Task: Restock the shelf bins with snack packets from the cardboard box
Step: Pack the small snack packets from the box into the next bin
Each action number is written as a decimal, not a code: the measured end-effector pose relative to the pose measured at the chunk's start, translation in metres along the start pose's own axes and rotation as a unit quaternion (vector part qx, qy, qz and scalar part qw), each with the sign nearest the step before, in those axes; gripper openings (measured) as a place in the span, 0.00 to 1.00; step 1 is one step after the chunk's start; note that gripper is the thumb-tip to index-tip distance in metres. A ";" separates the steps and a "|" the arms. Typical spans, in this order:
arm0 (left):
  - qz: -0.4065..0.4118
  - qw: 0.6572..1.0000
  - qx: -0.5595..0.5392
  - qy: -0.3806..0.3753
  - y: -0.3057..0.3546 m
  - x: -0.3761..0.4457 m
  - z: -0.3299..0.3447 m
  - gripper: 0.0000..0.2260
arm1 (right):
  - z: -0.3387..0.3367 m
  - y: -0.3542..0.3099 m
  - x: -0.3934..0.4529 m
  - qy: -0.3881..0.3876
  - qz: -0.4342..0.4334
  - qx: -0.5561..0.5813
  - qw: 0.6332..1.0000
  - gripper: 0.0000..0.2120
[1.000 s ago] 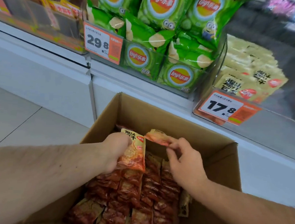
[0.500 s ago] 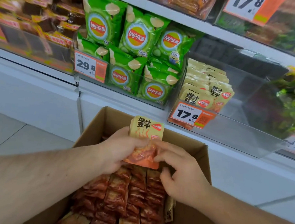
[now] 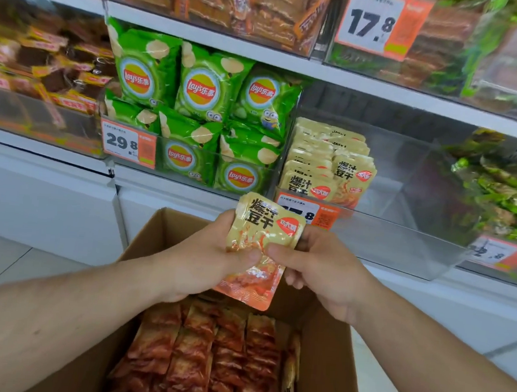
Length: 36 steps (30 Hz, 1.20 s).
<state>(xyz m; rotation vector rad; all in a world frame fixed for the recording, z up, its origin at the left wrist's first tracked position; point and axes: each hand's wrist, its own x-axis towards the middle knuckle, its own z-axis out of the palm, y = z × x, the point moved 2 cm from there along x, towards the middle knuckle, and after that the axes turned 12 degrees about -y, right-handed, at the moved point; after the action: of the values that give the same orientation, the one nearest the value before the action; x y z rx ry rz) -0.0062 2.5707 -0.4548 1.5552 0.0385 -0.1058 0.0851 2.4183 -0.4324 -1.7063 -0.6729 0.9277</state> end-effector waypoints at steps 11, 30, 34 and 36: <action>0.033 0.995 0.080 -0.055 0.034 0.043 0.032 0.20 | -0.052 -0.009 -0.019 -0.001 -0.032 0.039 0.999 0.10; 0.061 0.806 0.554 0.199 0.057 0.145 0.012 0.34 | -0.188 -0.043 0.023 0.227 0.041 -0.176 0.957 0.11; 0.075 0.819 0.533 0.201 0.058 0.143 0.012 0.34 | -0.187 -0.033 0.050 0.208 0.083 -0.198 0.954 0.10; 0.070 0.818 0.534 0.199 0.058 0.142 0.012 0.34 | -0.186 -0.027 0.059 0.209 0.080 -0.195 0.955 0.12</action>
<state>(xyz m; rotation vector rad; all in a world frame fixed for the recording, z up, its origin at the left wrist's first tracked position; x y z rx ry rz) 0.1396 2.5527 -0.4101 2.6862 0.2259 0.3927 0.2733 2.3778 -0.3911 -2.2515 -0.4540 0.5280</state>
